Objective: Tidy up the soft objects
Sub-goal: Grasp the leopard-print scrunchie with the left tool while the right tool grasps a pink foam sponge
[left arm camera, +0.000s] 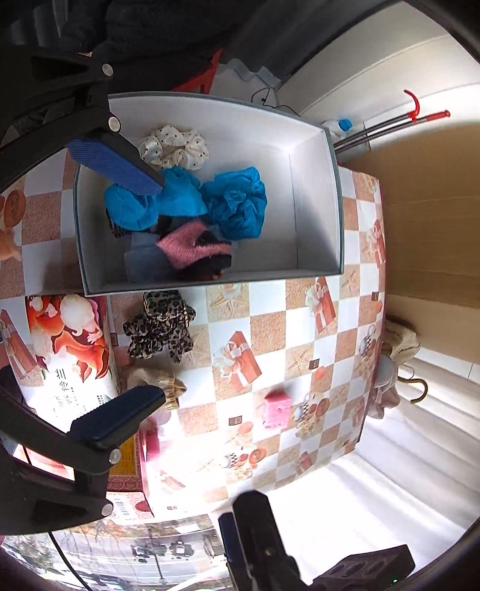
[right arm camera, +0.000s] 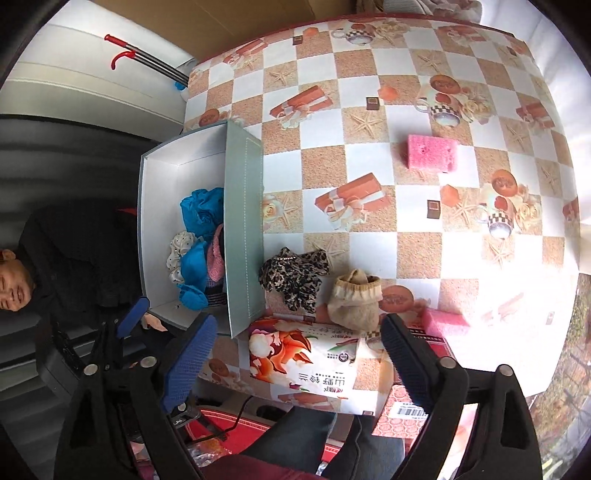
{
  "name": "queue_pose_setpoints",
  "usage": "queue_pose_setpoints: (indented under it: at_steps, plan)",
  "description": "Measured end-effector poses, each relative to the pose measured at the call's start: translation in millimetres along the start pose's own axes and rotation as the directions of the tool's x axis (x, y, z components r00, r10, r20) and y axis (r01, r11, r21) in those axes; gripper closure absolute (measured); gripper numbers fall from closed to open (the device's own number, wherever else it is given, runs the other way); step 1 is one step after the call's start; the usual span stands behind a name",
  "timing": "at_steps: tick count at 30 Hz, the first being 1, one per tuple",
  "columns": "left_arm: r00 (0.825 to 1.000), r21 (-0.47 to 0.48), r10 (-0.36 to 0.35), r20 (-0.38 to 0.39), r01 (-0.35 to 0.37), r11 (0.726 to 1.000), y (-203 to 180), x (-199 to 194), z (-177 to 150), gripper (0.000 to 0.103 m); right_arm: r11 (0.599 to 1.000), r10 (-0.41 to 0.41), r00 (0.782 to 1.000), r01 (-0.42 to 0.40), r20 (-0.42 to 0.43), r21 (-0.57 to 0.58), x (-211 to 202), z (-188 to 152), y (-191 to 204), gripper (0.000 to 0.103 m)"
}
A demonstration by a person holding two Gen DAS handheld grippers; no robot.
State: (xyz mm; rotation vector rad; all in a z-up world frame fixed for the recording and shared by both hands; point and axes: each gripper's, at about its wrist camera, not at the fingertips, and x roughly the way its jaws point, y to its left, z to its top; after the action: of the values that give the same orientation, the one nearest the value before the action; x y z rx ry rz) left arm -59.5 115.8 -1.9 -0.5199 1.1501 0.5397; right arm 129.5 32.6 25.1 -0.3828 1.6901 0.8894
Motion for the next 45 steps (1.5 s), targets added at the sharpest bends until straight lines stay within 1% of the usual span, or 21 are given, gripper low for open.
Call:
queue_pose_setpoints:
  at_steps: [3, 6, 10, 12, 16, 20, 21, 22, 23, 24, 26, 30, 33, 34, 36, 37, 38, 40, 42, 44, 45]
  plan:
    - [0.998, 0.050, -0.011, -0.062, 0.014, 0.999, -28, 20, 2, 0.000, 0.999, -0.041, 0.999, 0.041, 0.003, 0.017, -8, -1, -29, 0.000]
    - [0.993, 0.070, -0.018, -0.117, 0.027, 0.997, -50, 41, 4, 0.000, 0.998, -0.054, 0.998, 0.055, -0.036, 0.033, 0, 0, -56, 0.000]
    - [0.978, 0.082, 0.004, -0.210, 0.014, 0.997, -69, 76, 5, 0.000, 0.991, -0.127, 0.988, 0.130, -0.091, 0.030, 22, 2, -89, 0.000]
    - [0.967, 0.081, 0.031, -0.252, -0.011, 0.997, -75, 94, 7, 0.000, 0.991, -0.128, 0.985, 0.133, -0.118, 0.035, 32, 2, -104, 0.000]
    - [0.935, 0.069, 0.082, -0.344, -0.062, 0.996, -83, 131, 7, 0.000, 0.992, -0.102, 0.983, 0.112, -0.151, 0.057, 42, 2, -127, 0.000]
    - [0.892, 0.056, 0.125, -0.435, -0.112, 0.992, -86, 164, 3, 0.000, 0.994, -0.075, 0.984, 0.087, -0.161, 0.071, 44, 4, -143, 0.000]
    - [0.878, 0.064, 0.146, -0.457, -0.131, 0.989, -88, 172, 1, 0.000, 0.994, -0.067, 0.984, 0.080, -0.163, 0.076, 45, 4, -146, 0.000]
    - [0.869, 0.093, 0.182, -0.461, -0.156, 0.983, -92, 176, 1, 0.000, 0.994, -0.060, 0.985, 0.074, -0.164, 0.082, 46, 5, -151, 0.000]
    - [0.866, 0.113, 0.188, -0.463, -0.153, 0.982, -96, 180, 1, 0.000, 0.994, -0.051, 0.985, 0.067, -0.165, 0.088, 46, 5, -155, 0.000]
    - [0.860, 0.109, 0.162, -0.483, -0.125, 0.986, -99, 185, 1, 0.000, 0.994, -0.043, 0.986, 0.059, -0.164, 0.095, 47, 6, -159, 0.000]
    - [0.839, 0.078, 0.113, -0.533, -0.084, 0.993, -104, 194, 1, 0.000, 0.992, -0.028, 0.987, 0.046, -0.161, 0.114, 48, 5, -168, 0.000]
    - [0.816, 0.033, 0.028, -0.577, -0.011, 0.999, -113, 212, -1, 0.000, 0.988, 0.003, 0.987, 0.023, -0.163, 0.153, 50, -1, -187, 0.000]
    - [0.817, 0.012, -0.005, -0.577, 0.015, 1.000, -120, 221, 5, 0.000, 0.985, 0.007, 0.985, 0.023, -0.172, 0.173, 55, -7, -198, 0.000]
    - [0.824, 0.009, -0.012, -0.567, 0.021, 1.000, -123, 222, 10, 0.000, 0.983, 0.009, 0.984, 0.024, -0.179, 0.181, 58, -9, -202, 0.000]
    - [0.843, -0.005, -0.076, -0.532, 0.087, 0.996, -132, 218, 23, 0.000, 0.980, 0.022, 0.980, 0.019, -0.199, 0.200, 68, -13, -209, 0.000]
    - [0.849, -0.013, -0.102, -0.519, 0.112, 0.994, -137, 215, 30, 0.000, 0.977, 0.035, 0.976, 0.012, -0.213, 0.212, 75, -14, -211, 0.000]
    - [0.859, -0.012, -0.114, -0.499, 0.125, 0.992, -141, 210, 37, 0.000, 0.975, 0.052, 0.972, 0.000, -0.227, 0.224, 83, -15, -213, 0.000]
    - [0.884, 0.014, -0.104, -0.456, 0.124, 0.992, -146, 196, 49, 0.000, 0.967, 0.093, 0.963, -0.027, -0.252, 0.254, 99, -15, -215, 0.000]
    - [0.902, 0.056, -0.066, -0.426, 0.099, 0.993, -143, 183, 54, 0.000, 0.957, 0.141, 0.952, -0.060, -0.272, 0.284, 114, -13, -215, 0.000]
    - [0.913, 0.110, 0.001, -0.408, 0.049, 0.993, -134, 174, 53, 0.000, 0.950, 0.181, 0.939, -0.090, -0.294, 0.298, 129, -11, -210, 0.000]
    - [0.912, 0.128, 0.029, -0.409, 0.026, 0.991, -127, 173, 51, 0.000, 0.950, 0.189, 0.931, -0.094, -0.312, 0.297, 138, -9, -208, 0.000]
